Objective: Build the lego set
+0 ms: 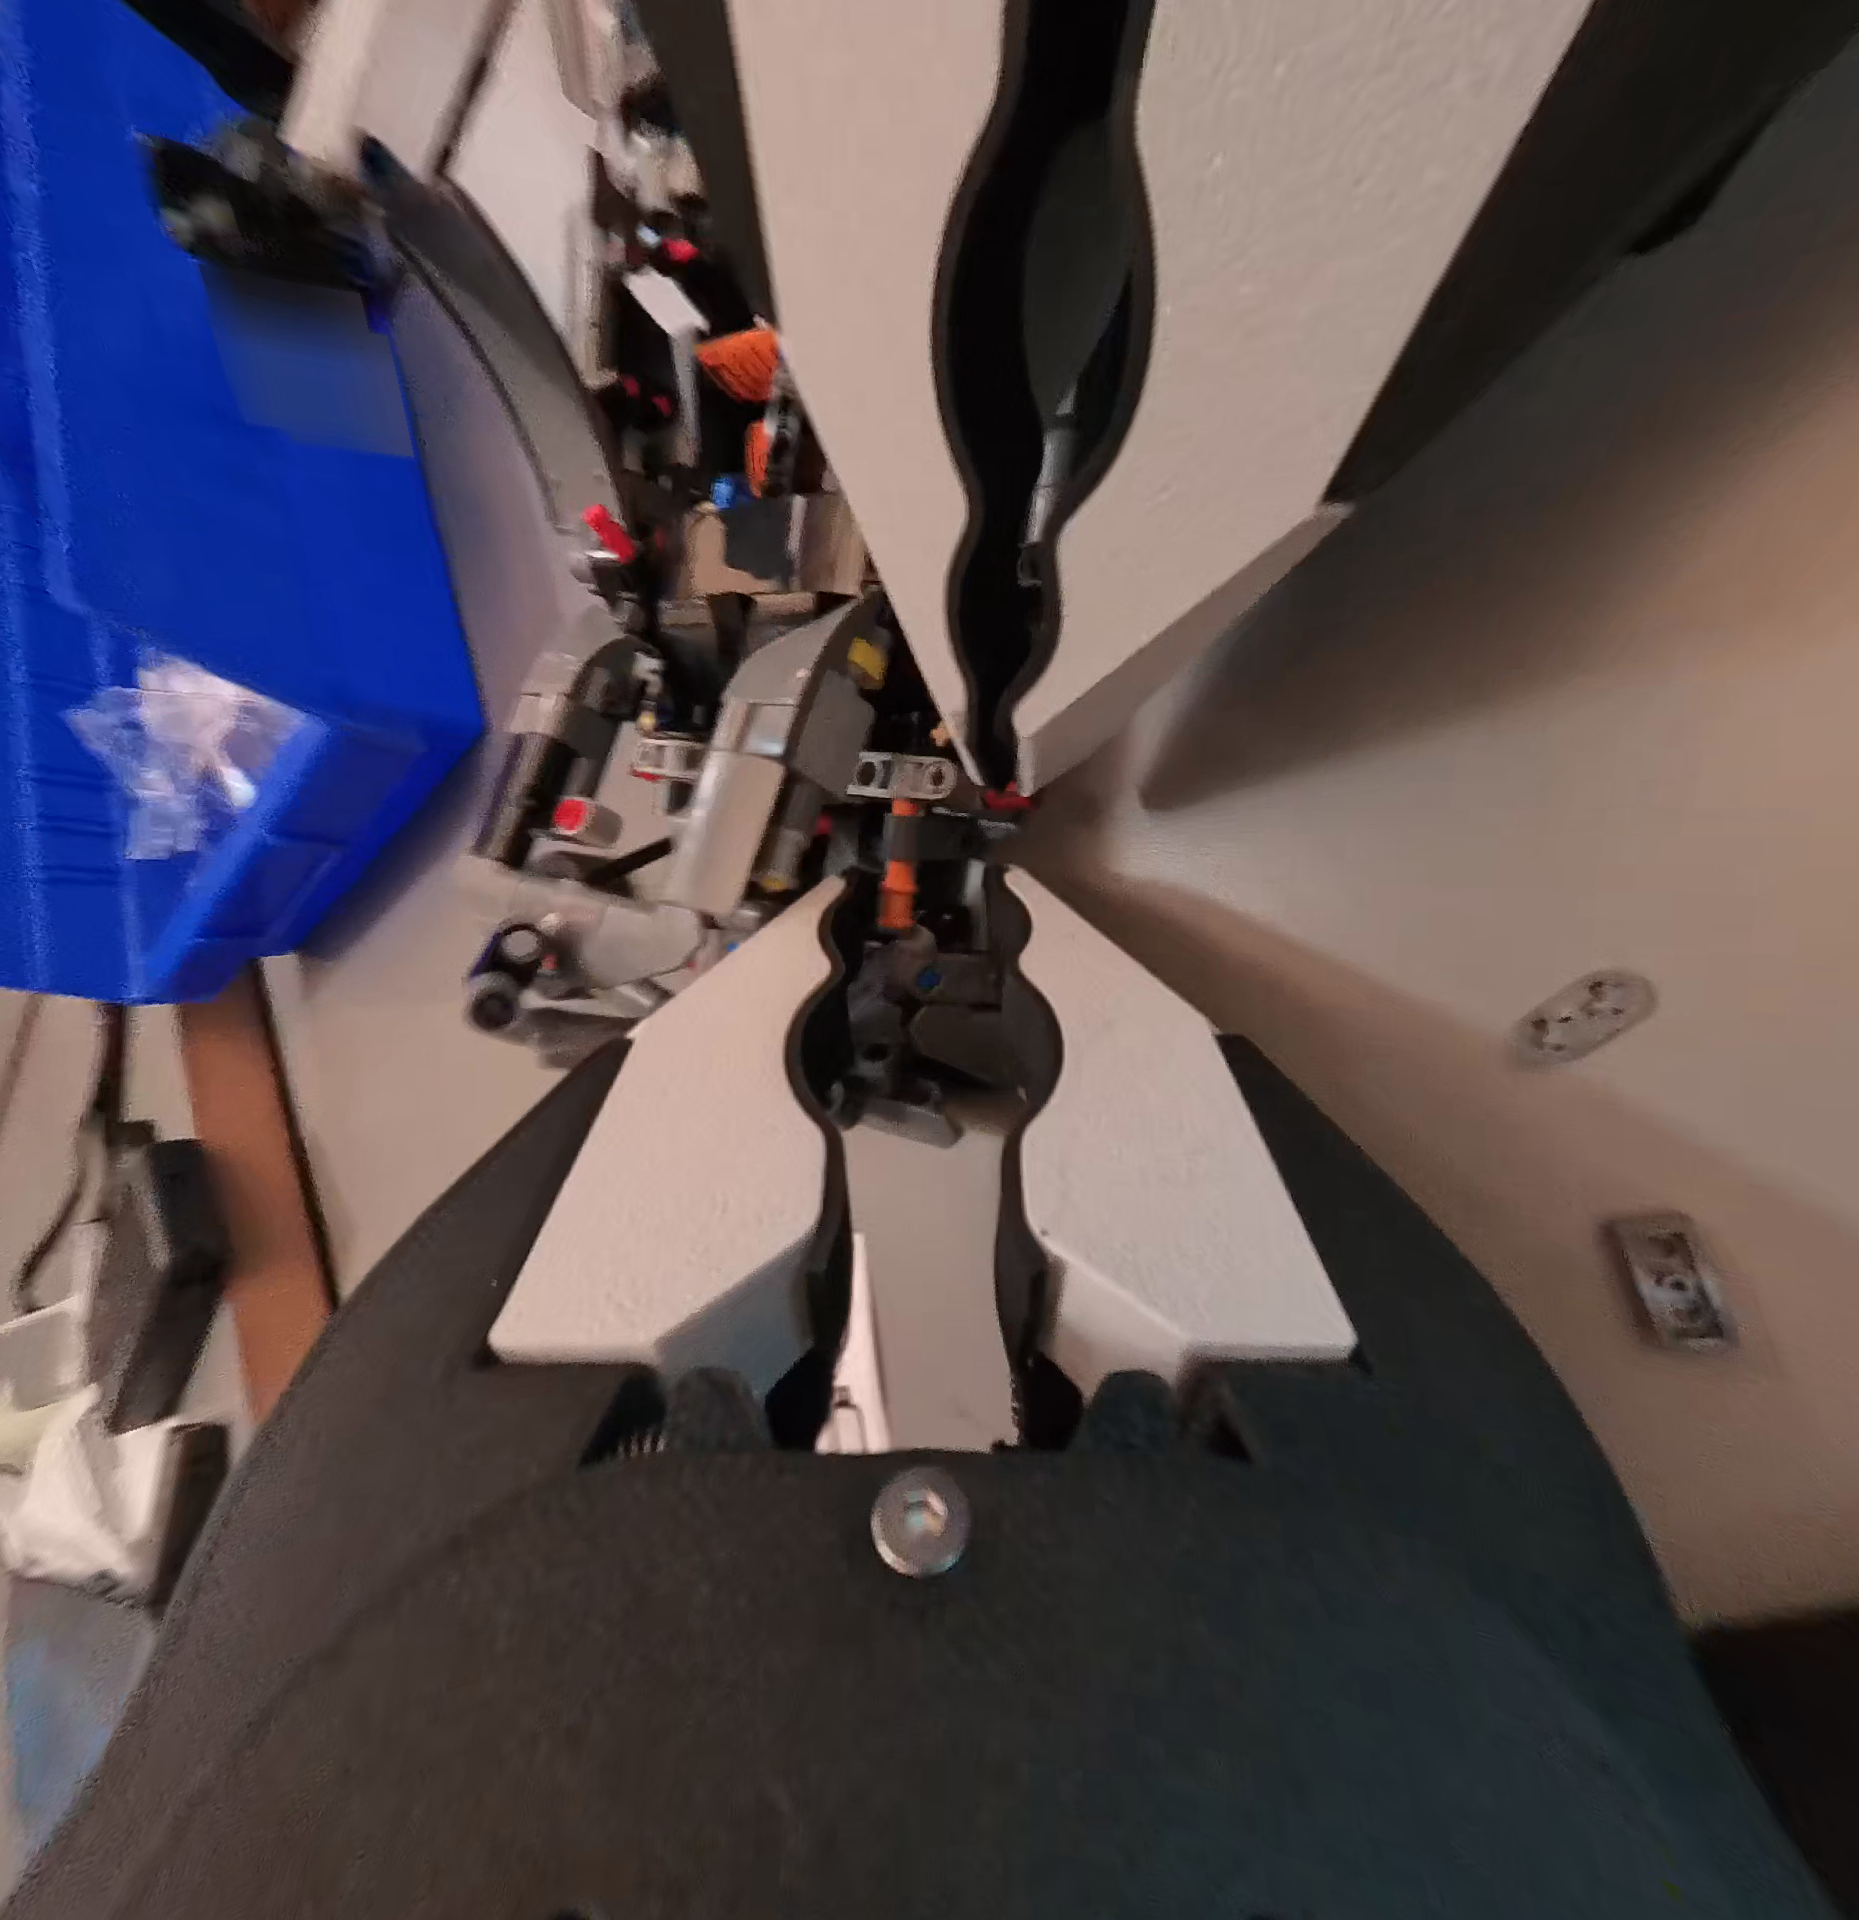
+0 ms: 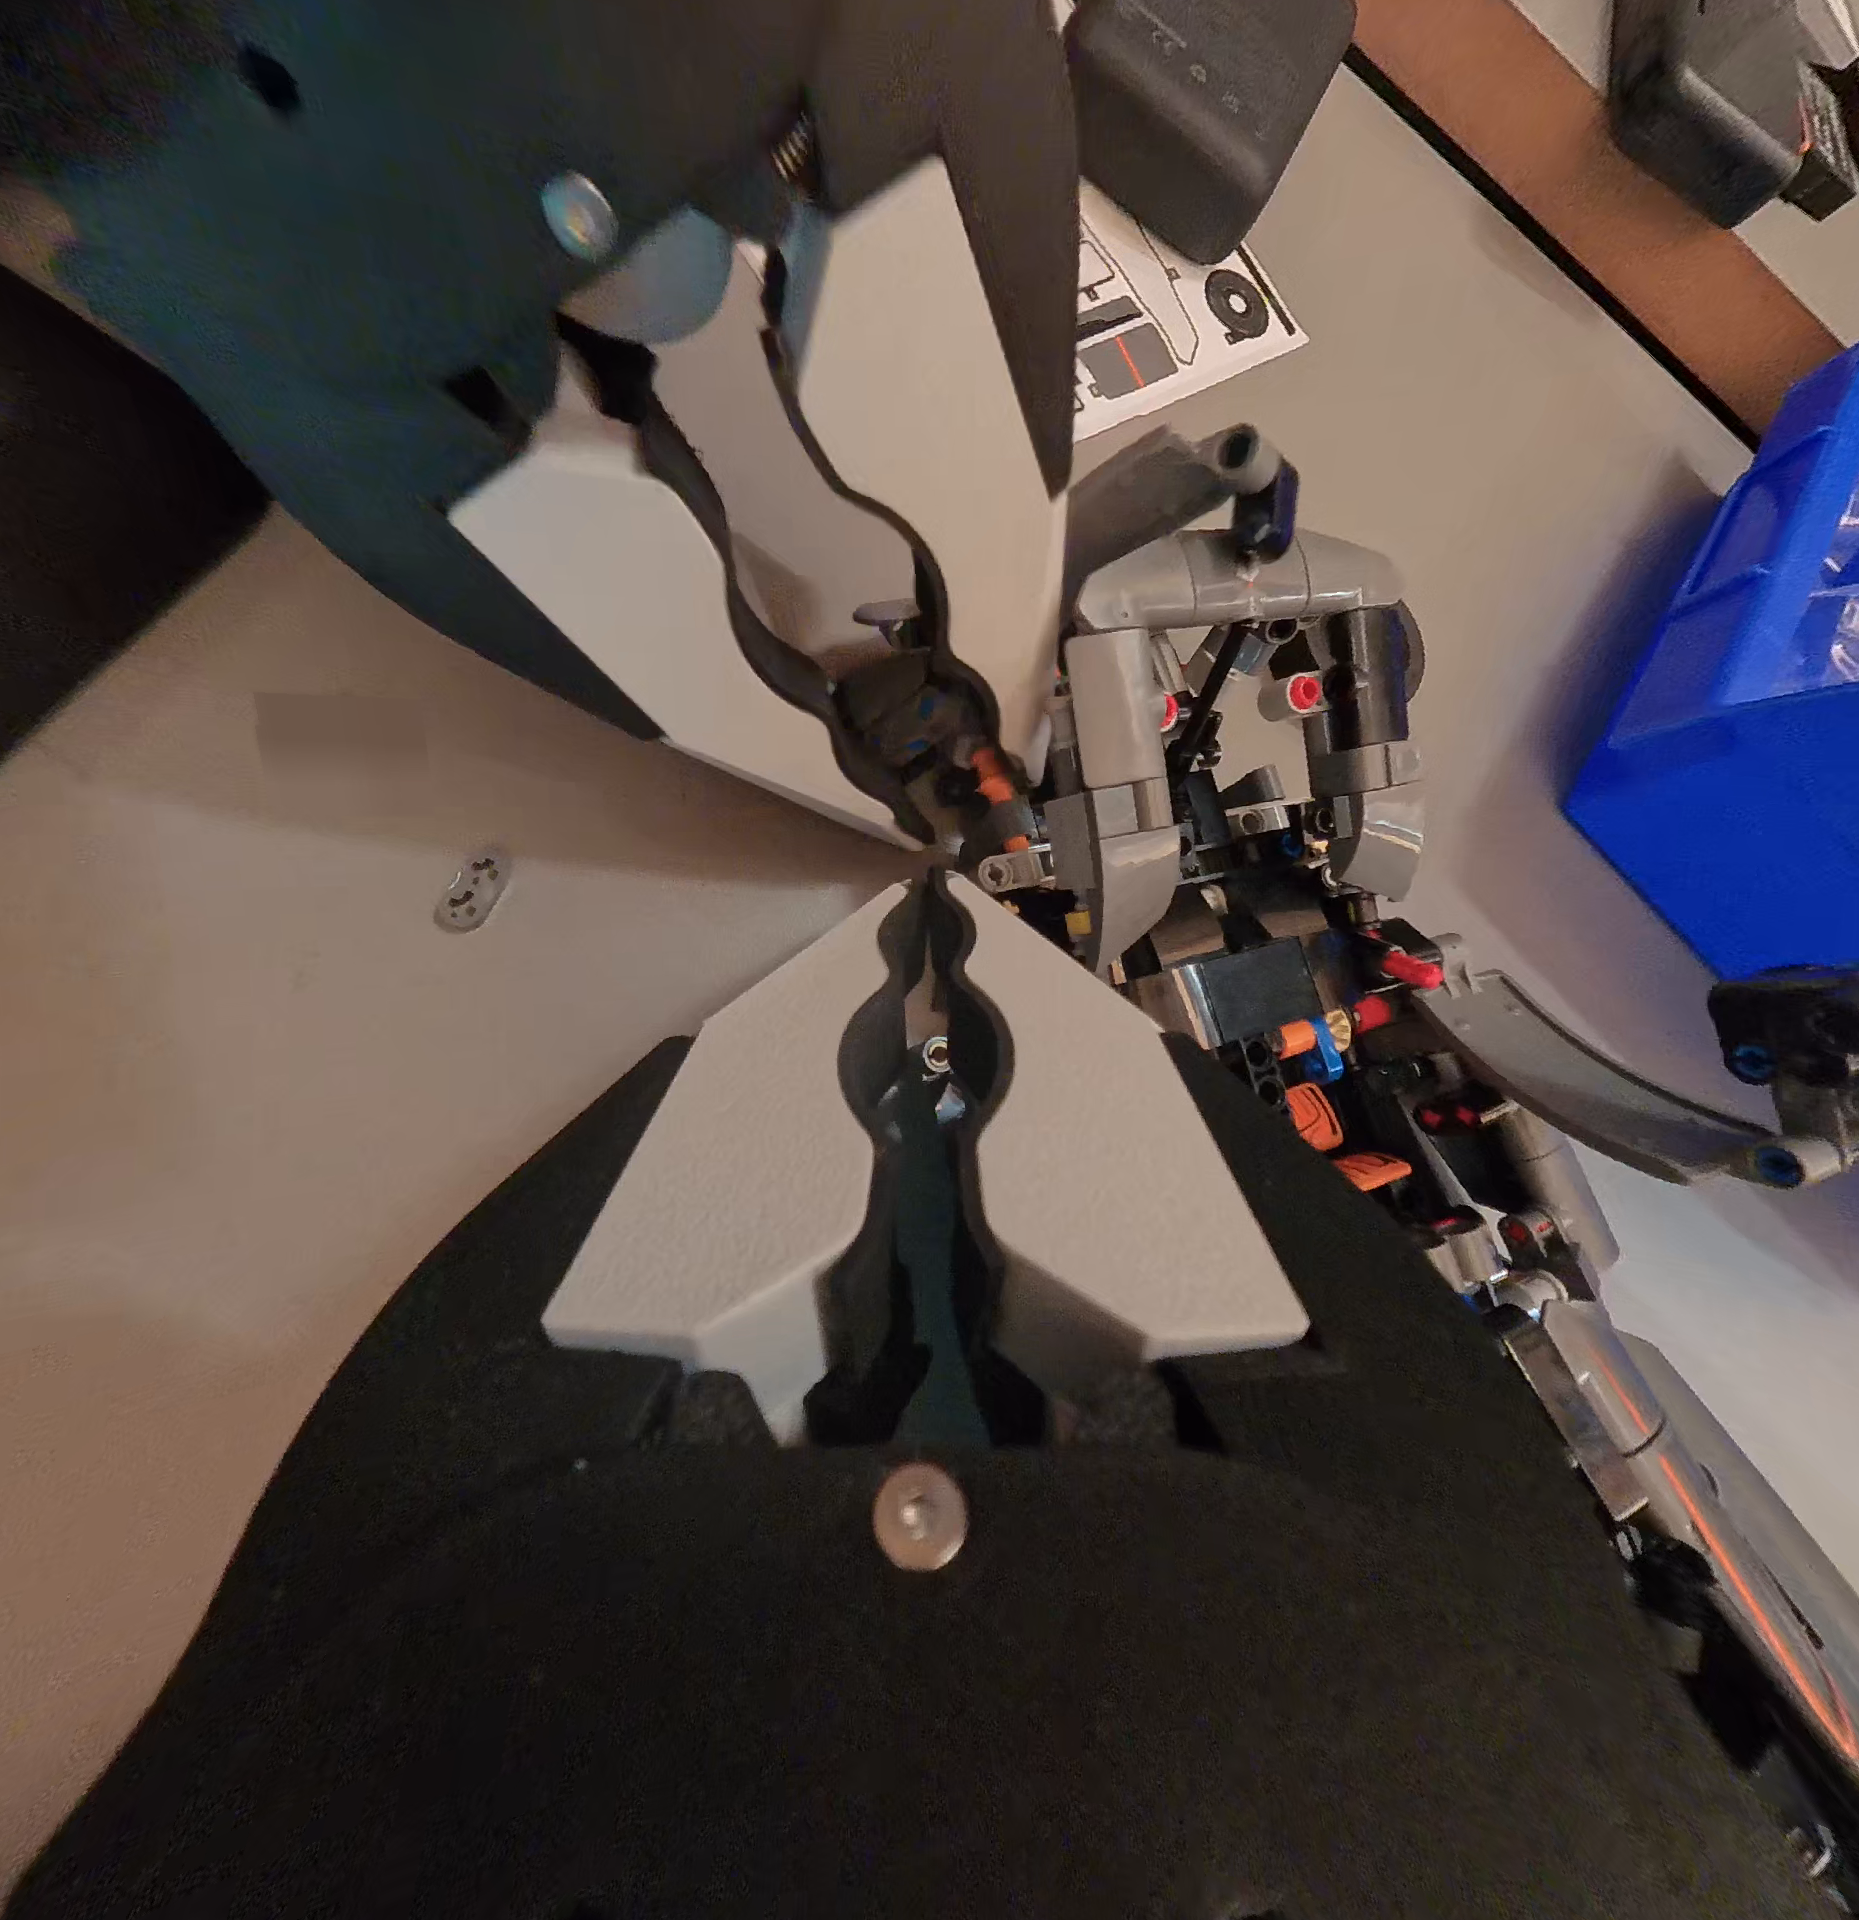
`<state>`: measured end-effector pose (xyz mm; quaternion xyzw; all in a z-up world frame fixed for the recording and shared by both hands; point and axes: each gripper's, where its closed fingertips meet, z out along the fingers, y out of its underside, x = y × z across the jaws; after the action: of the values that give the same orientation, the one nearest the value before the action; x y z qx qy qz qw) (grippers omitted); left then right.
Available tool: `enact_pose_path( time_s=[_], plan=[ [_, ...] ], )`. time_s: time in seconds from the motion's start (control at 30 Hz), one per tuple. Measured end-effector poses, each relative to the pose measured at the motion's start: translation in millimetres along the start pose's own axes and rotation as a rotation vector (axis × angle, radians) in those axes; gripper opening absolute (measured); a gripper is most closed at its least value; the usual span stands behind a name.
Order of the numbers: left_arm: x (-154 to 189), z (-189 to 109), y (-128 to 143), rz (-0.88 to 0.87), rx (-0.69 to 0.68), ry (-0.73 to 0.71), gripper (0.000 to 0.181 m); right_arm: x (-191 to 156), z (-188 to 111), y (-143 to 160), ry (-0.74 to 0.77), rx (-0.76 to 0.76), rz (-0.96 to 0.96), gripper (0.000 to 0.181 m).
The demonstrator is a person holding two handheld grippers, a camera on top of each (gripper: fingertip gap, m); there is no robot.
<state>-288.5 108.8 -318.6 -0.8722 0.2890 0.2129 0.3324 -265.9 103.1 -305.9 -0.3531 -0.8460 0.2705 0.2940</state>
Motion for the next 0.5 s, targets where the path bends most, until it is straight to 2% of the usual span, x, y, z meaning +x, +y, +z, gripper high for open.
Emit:
enact_pose_path(
  time_s=[0.17,0.5],
  plan=[
    [-6,6,0,-0.023,-0.007,-0.013,0.009,0,1,1,-0.001,-0.004,-0.001,0.0],
    [-12,9,-7,-0.022,0.101,-0.004,0.006,1,1,6,-0.006,-0.011,0.02,0.0]
  ],
)
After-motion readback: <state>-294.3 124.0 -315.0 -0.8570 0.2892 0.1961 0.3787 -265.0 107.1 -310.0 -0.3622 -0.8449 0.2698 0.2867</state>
